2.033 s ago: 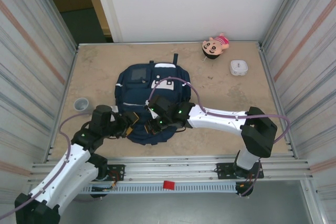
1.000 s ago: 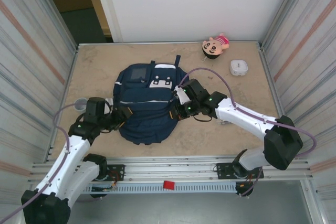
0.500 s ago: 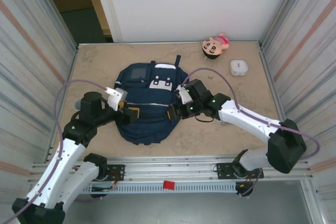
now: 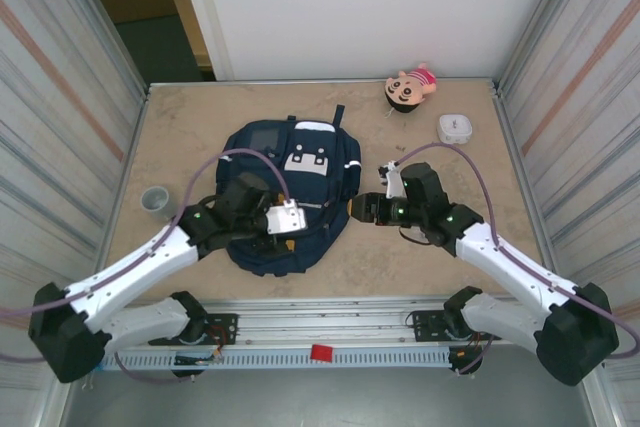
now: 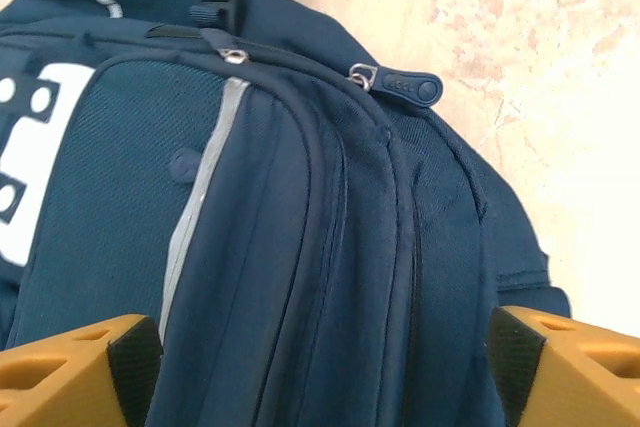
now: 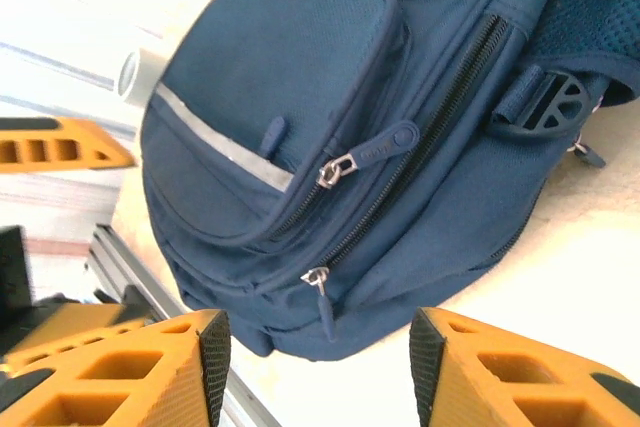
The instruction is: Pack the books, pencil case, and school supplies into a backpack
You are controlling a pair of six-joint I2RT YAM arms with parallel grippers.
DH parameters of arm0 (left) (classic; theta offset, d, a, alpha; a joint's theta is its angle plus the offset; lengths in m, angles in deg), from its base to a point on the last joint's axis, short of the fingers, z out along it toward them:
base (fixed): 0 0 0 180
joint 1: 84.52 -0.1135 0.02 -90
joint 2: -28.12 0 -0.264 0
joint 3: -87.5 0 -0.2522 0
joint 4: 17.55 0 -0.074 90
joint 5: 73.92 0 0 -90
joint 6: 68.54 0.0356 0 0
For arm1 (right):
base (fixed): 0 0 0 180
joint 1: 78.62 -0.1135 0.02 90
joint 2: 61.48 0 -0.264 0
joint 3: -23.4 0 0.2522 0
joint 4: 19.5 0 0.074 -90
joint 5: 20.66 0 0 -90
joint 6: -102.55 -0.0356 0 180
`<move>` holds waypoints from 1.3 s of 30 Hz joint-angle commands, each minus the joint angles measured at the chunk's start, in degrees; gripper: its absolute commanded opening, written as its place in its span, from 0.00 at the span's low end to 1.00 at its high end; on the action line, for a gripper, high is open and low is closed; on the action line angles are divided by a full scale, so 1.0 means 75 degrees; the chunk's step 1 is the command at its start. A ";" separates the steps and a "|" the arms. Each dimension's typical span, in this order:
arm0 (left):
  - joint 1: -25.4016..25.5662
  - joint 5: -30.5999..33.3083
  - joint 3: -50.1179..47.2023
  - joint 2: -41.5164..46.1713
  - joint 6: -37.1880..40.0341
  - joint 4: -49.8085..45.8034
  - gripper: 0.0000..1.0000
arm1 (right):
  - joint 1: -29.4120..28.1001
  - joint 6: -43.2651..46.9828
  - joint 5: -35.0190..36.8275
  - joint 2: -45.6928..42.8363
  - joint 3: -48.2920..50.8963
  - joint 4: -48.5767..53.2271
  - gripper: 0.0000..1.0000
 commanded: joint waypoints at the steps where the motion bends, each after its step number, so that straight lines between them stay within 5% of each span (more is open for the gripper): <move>1: 0.0236 0.0474 0.0281 -0.0420 0.0777 0.0602 0.87 | 0.0062 -0.0500 0.0139 -0.0207 0.0229 -0.0717 0.51; 11: 0.0276 0.0766 -0.0100 -0.0901 0.0796 0.1426 0.84 | 0.0467 -0.1060 -0.0468 -0.0387 0.0645 -0.1567 0.52; 18: 0.0276 -0.0227 -0.0261 -0.0838 0.0571 0.1291 0.88 | 0.0481 -0.1083 -0.0474 -0.0329 0.0657 -0.1543 0.55; 24: 0.0276 0.0388 -0.0598 -0.1198 0.0377 0.1998 0.83 | 0.0490 -0.1237 -0.0472 -0.0368 0.0737 -0.1756 0.53; 30: 0.0244 0.0216 -0.0742 -0.1108 -0.0070 0.2418 0.47 | 0.0514 -0.1262 -0.0364 -0.0559 0.0839 -0.1709 0.56; 39: -0.0765 -0.2344 -0.2042 0.0535 -0.2431 0.4402 0.04 | 0.0058 -0.0952 -0.0168 -0.0340 0.0832 -0.1487 0.57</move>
